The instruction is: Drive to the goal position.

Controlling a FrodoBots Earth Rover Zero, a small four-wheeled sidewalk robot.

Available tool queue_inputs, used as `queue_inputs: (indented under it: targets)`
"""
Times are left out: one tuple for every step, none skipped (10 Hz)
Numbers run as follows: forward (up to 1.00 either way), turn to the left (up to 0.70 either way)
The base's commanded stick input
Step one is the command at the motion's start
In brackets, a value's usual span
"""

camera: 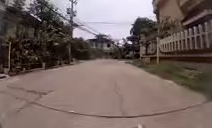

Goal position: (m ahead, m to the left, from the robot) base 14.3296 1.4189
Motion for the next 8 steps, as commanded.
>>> queue_inputs:
  targets:
    - [1.0, 0.03]
    - [1.0, 0.03]
    - [1.0, 0.03]
    - [1.0, 0.03]
    - [1.0, 0.03]
    - [1.0, 0.03]
    - [1.0, 0.03]
    - [1.0, 0.03]
